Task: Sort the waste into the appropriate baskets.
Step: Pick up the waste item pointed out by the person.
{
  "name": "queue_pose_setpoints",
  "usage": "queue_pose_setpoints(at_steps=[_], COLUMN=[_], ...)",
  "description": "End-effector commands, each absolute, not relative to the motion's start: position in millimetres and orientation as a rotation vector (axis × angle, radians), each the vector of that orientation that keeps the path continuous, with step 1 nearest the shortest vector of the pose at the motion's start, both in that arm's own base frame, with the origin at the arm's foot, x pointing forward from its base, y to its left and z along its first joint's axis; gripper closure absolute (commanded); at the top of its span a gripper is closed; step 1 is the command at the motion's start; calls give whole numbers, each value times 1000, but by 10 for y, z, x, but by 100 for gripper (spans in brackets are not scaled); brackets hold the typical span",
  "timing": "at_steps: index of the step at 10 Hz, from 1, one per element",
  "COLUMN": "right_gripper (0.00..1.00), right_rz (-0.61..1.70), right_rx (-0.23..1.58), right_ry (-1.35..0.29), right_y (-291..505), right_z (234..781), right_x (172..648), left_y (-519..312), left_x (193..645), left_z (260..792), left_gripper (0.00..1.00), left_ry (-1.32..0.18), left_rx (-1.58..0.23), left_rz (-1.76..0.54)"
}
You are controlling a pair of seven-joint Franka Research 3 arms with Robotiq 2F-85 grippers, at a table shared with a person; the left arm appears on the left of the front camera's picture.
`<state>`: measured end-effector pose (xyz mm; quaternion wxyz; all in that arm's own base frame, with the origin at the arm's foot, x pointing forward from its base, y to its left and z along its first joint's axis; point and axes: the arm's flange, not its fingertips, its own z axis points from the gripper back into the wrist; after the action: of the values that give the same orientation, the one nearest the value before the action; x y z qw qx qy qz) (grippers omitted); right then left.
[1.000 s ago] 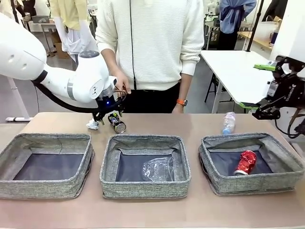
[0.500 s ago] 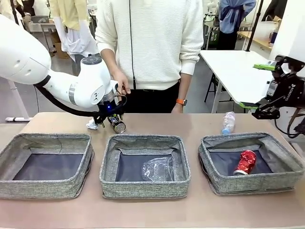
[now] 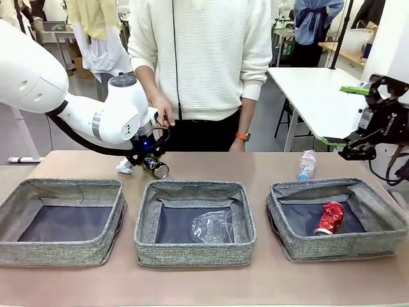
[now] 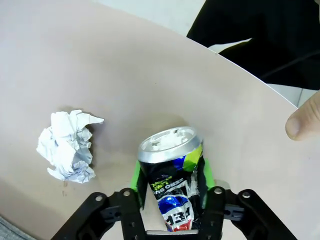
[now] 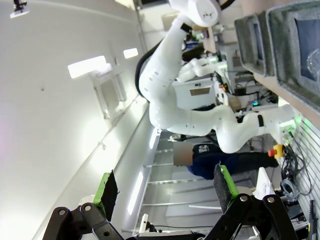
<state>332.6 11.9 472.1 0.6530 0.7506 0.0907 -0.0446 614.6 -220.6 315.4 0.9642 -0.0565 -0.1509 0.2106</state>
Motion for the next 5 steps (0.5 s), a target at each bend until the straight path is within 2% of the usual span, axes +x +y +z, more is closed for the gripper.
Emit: queue_pose_setpoints(at_steps=[1,5], right_gripper=[0,0], right_rz=[-99,-99], right_rx=[1718,1718], right_ry=[202,202], right_y=[117,117], right_z=[4762,4762], right_x=[3325,3325], left_y=[-2215,-2201], left_x=[6100,6078], left_z=[3143,3167], left_gripper=[100,100], left_ry=[-329,-316], left_rx=[-87,-96], left_rz=[433,441])
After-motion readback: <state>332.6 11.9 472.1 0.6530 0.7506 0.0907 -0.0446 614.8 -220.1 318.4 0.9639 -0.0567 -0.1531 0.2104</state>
